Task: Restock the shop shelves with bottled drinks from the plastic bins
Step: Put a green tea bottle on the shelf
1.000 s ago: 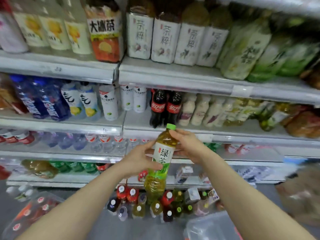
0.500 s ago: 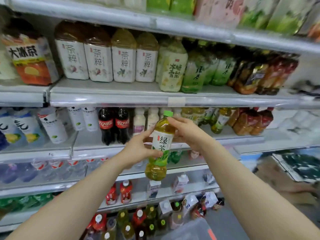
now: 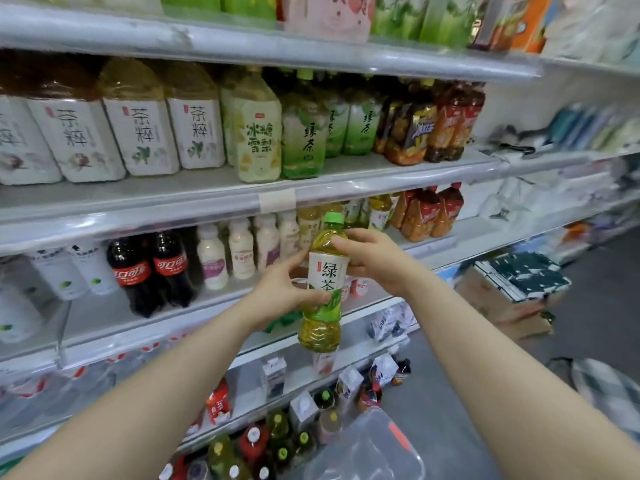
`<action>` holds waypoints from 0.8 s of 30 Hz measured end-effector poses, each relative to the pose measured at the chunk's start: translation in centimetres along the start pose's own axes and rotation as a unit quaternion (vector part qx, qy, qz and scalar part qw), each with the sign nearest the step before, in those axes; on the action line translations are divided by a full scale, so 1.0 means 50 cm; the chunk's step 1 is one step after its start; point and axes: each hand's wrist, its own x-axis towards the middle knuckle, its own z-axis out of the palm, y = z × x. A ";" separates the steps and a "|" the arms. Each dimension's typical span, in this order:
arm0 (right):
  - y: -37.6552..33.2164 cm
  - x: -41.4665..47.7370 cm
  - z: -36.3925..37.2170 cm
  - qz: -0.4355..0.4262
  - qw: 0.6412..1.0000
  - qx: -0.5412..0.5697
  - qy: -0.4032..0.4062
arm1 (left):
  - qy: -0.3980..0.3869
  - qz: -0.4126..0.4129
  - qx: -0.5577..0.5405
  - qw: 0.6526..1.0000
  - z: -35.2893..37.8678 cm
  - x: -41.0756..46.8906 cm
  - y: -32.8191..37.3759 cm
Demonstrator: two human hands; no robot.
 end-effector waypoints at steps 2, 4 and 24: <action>0.015 0.000 -0.030 0.008 1.000 0.004 0.013 | -0.010 -0.001 0.004 1.000 0.024 0.018 -0.001; 0.031 0.006 -0.067 0.014 1.000 0.005 0.019 | -0.019 0.002 0.008 1.000 0.054 0.044 -0.001; 0.207 0.307 -0.621 0.014 0.993 -0.111 -0.031 | 0.065 -0.084 -0.080 0.991 0.525 0.520 -0.050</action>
